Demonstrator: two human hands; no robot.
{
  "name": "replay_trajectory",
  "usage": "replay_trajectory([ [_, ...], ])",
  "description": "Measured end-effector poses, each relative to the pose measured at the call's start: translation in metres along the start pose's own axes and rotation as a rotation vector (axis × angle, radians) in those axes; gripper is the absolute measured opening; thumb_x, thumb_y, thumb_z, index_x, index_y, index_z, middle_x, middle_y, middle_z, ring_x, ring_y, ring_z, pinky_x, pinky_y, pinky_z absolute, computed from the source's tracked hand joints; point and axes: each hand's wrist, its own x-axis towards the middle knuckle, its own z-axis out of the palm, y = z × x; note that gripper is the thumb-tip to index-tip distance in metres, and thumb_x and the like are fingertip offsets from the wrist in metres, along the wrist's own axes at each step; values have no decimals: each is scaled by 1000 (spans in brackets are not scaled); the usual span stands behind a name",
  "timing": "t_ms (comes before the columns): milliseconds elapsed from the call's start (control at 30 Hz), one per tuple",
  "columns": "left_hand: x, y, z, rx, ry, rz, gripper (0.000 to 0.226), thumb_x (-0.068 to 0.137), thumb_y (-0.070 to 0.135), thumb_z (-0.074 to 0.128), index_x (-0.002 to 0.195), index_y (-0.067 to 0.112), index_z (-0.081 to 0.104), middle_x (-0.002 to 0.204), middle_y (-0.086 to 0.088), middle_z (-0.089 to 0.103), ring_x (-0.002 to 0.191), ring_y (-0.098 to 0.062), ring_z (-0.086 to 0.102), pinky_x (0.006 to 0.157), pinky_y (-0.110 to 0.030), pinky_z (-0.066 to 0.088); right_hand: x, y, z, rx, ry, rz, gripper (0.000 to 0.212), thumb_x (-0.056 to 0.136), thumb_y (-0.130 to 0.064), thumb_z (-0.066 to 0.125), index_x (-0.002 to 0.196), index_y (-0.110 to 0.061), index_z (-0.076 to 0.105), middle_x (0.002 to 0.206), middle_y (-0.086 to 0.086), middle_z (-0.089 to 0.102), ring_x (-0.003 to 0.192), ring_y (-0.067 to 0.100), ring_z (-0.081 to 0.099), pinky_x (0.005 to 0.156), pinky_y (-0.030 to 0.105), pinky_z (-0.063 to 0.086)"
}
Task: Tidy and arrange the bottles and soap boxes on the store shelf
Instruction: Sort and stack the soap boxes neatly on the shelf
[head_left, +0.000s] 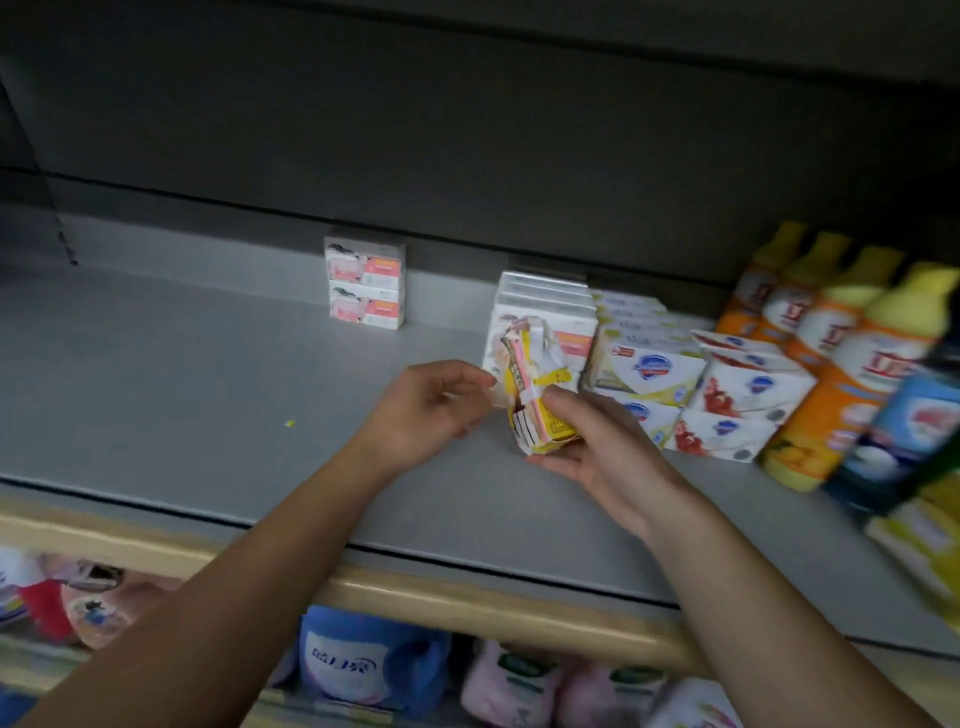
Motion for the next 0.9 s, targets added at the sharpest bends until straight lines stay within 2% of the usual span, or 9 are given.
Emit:
replay_trajectory([
  [100,-8,0,39,327,-89,116,17,85,11,68,102,14,71,93,0,71,86,-17,66,88,-33,52,-37,-6,-40,-92,106,-48,9,89,-26,68,90,-27,77,100,1,76,95,13,71,83,34,59],
  [200,-19,5,82,638,-189,281,30,88,19,64,117,15,67,115,-4,69,103,-22,65,92,-28,47,-71,-11,-79,-223,234,-94,20,84,-32,72,104,-29,72,107,-3,74,97,11,70,79,31,58],
  [333,-26,12,134,782,-321,360,45,89,30,61,132,18,57,134,-9,59,122,-25,55,102,-30,40,-110,-19,-129,-487,472,-115,34,80,-36,77,112,-36,64,111,-4,68,98,12,66,86,33,55],
  [400,-26,12,157,858,-353,370,51,89,39,58,136,18,54,137,-8,56,125,-25,51,104,-32,40,-128,-27,-151,-660,601,-166,46,77,-39,78,119,-36,61,107,-12,65,95,5,62,83,25,50],
  [500,-31,6,180,1029,-422,338,71,83,64,35,140,24,48,146,-1,47,133,-22,43,110,-36,33,-155,-42,-179,-892,772,-270,58,75,-46,76,127,-32,57,106,-12,64,91,8,60,76,25,44],
  [567,-33,-1,184,1062,-437,300,79,76,69,23,141,30,45,152,3,39,139,-20,35,114,-39,26,-168,-55,-196,-1042,855,-339,60,75,-49,73,129,-29,56,114,-2,65,100,17,61,80,28,43],
  [667,-28,-10,183,1072,-433,306,75,82,72,25,144,33,42,155,5,33,142,-17,30,117,-40,23,-176,-75,-217,-1271,954,-327,59,78,-54,66,128,-25,56,111,8,68,99,31,64,84,37,48],
  [733,-27,-12,182,1077,-433,323,72,85,71,27,144,33,42,156,5,33,142,-17,30,117,-40,23,-175,-83,-227,-1448,1038,-290,61,76,-57,59,124,-21,59,108,13,67,100,37,61,88,43,45],
  [900,-30,-11,181,1022,-414,307,80,75,72,22,142,33,45,154,5,36,141,-17,32,117,-38,22,-163,-78,-238,-1809,1032,-11,60,80,-63,50,118,-18,62,118,11,62,117,36,46,102,47,29],
])
